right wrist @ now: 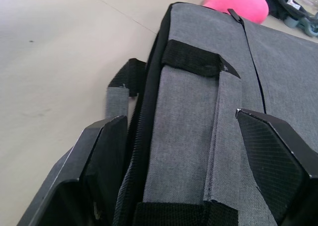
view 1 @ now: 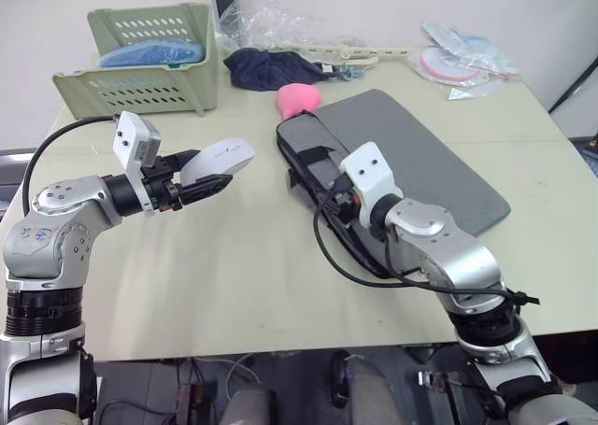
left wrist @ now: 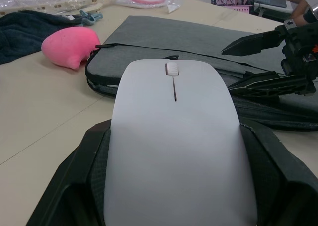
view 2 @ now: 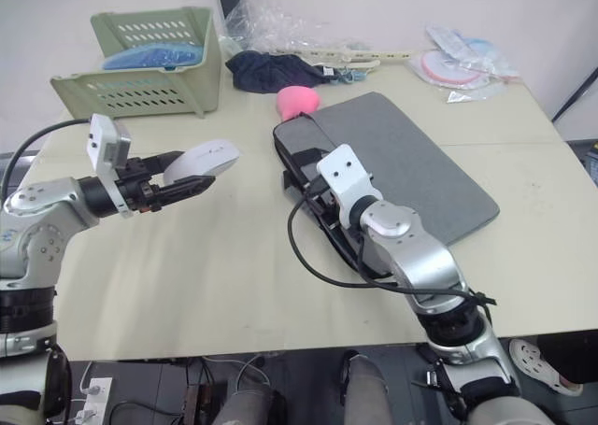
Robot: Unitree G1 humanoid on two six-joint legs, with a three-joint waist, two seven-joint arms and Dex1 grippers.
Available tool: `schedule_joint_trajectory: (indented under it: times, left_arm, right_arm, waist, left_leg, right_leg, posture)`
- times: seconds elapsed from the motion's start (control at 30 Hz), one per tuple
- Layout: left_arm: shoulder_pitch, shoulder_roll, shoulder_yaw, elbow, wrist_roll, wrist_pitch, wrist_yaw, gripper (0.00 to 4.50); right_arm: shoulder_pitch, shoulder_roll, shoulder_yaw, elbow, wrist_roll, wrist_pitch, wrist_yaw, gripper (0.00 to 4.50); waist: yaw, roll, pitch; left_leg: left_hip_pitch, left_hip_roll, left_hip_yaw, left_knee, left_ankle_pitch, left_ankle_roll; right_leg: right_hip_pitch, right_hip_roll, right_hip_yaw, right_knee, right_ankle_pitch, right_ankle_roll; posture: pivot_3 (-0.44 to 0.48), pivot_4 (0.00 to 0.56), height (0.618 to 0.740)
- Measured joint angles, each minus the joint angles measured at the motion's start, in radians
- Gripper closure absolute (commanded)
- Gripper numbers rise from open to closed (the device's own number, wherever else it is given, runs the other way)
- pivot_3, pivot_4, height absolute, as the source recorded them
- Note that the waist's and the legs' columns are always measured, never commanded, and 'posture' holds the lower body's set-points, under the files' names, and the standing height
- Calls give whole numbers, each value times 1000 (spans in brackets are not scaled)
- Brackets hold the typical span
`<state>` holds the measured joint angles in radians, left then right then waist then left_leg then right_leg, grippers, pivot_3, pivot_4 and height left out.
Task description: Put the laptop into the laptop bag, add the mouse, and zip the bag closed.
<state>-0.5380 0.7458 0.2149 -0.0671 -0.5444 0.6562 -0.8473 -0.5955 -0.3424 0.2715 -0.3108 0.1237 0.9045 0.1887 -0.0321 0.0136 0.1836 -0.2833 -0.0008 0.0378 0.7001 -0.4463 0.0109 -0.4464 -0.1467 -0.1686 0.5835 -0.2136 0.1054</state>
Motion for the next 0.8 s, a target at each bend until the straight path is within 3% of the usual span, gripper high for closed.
schedule_joint_trajectory:
  times: [0.77, 0.8]
  left_arm:
    - [5, -2, 0, -39, -1, 24, 11, 1670]
    - [5, -3, 0, -39, -1, 24, 13, 1670]
  right_arm:
    - [19, 81, 74, 49, -151, -76, -3, 664]
    - [19, 81, 72, 52, -154, -76, -3, 909]
  waist:
    - [-3, 0, 0]
    - [-3, 0, 0]
  left_leg:
    - [0, 0, 0, 0, 0, 0]
    - [0, 0, 0, 0, 0, 0]
  right_leg:
    - [0, 0, 0, 0, 0, 0]
    - [0, 0, 0, 0, 0, 0]
  posture:
    - [0, 150, 740]
    - [0, 150, 740]
